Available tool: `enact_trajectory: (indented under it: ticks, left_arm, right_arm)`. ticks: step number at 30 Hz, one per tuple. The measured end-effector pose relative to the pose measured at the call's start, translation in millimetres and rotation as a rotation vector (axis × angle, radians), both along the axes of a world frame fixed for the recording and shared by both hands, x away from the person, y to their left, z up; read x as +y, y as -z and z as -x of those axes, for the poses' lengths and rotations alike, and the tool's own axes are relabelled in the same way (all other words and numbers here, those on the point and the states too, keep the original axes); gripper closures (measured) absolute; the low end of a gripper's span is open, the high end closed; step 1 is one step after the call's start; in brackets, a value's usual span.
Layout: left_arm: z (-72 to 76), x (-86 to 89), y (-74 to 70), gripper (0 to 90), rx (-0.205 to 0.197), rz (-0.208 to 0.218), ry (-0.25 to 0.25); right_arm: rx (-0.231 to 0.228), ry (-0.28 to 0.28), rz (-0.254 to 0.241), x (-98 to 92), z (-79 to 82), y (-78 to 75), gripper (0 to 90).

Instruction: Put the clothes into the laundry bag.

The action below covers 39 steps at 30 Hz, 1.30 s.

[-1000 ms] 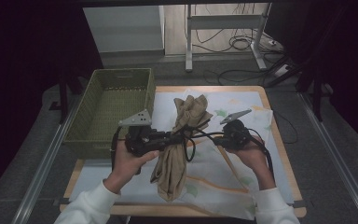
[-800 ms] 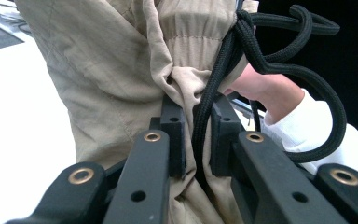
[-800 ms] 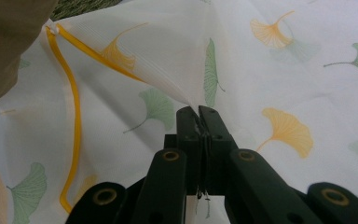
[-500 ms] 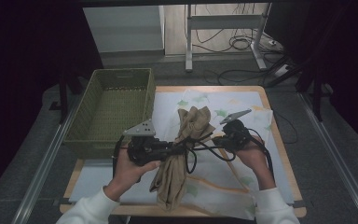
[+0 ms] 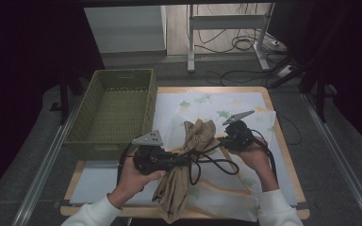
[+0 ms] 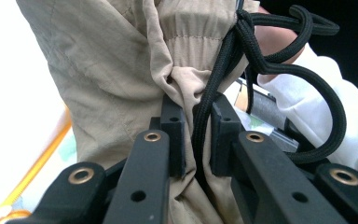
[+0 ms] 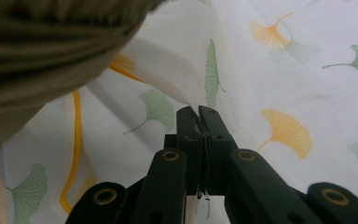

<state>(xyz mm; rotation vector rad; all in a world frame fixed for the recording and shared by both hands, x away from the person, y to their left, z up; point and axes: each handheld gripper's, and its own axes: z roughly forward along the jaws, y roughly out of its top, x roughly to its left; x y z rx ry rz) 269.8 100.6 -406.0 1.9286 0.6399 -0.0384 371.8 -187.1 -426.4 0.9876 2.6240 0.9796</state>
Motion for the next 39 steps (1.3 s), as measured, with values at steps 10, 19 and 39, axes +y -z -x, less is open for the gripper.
enact_trajectory:
  ticks: [10, 19, 39]
  left_arm:
    - [2.3, -5.8, 10.6, 79.4, 0.023, -0.028, 0.02]
    - [8.2, -9.9, 17.7, 79.4, 0.039, -0.04, 0.045]
    - [17.3, -15.2, 31.3, 79.4, 0.073, -0.075, 0.085]
  right_arm:
    - [0.0, 0.0, -0.016, -1.1, 0.4, -1.6, 86.4]
    - [-0.004, 0.008, -0.017, -2.2, 0.1, -2.0, 86.3]
    - [-0.003, 0.019, -0.022, -5.1, -0.9, -2.1, 86.3]
